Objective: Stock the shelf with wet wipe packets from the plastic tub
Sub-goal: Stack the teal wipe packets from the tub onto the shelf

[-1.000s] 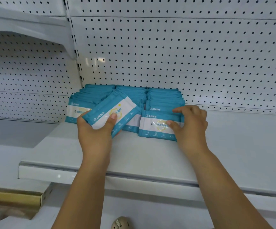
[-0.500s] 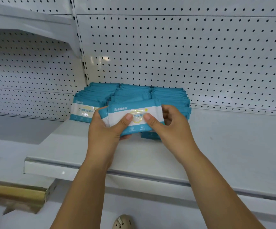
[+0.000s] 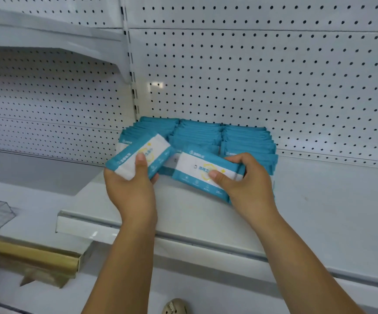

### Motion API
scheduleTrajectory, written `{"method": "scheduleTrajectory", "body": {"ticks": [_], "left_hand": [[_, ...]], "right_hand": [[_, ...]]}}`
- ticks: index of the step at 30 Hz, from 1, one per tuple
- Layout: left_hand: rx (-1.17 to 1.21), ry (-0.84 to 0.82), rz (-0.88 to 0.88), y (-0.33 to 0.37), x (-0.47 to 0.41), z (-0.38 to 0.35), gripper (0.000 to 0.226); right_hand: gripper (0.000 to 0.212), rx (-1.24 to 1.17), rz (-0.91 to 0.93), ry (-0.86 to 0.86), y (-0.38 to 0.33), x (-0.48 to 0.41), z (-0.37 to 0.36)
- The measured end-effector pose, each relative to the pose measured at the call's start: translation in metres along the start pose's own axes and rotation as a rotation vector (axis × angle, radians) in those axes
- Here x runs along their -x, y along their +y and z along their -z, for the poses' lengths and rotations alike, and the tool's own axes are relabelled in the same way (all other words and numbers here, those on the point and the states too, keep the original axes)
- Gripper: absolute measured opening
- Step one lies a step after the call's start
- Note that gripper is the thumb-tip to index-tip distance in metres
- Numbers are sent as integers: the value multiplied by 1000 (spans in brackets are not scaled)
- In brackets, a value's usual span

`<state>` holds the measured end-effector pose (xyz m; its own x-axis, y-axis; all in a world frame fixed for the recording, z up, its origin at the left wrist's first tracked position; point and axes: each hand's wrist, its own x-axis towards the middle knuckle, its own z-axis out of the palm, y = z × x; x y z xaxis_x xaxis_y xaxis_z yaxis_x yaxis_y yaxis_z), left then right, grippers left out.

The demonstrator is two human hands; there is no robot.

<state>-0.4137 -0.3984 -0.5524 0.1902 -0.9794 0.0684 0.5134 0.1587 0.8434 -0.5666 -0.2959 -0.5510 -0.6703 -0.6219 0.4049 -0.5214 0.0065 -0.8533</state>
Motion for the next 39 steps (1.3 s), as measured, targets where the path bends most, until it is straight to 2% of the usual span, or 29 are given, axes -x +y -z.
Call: {"method": "scheduleTrajectory", "body": {"ticks": [3, 7, 12, 20, 25, 30, 33, 36, 39], "left_hand": [[64, 77, -48, 5, -11, 6, 28], [73, 125, -71, 6, -22, 12, 31], [44, 88, -79, 5, -30, 18, 29], [-89, 43, -99, 13, -45, 34, 34], [-134, -9, -88, 14, -46, 35, 37], [-160, -41, -90, 13, -45, 34, 31], [-156, -62, -84, 13, -45, 33, 30], [-159, -118, -64, 14, -45, 33, 22], [-184, -194, -43, 15, -44, 34, 10]], "right_hand": [[33, 6, 10, 35, -5, -2, -10], [31, 14, 65, -37, -14, -6, -32], [29, 118, 140, -143, -17, -13, -56], [26, 344, 192, -68, -18, -31, -64], [38, 567, 227, 9, -15, -35, -67], [54, 595, 200, 22, -10, -36, -67], [47, 462, 231, 57, -13, -34, -65], [23, 35, 246, 98, -27, -28, -57], [22, -189, 141, -23, -43, -19, -55]]}}
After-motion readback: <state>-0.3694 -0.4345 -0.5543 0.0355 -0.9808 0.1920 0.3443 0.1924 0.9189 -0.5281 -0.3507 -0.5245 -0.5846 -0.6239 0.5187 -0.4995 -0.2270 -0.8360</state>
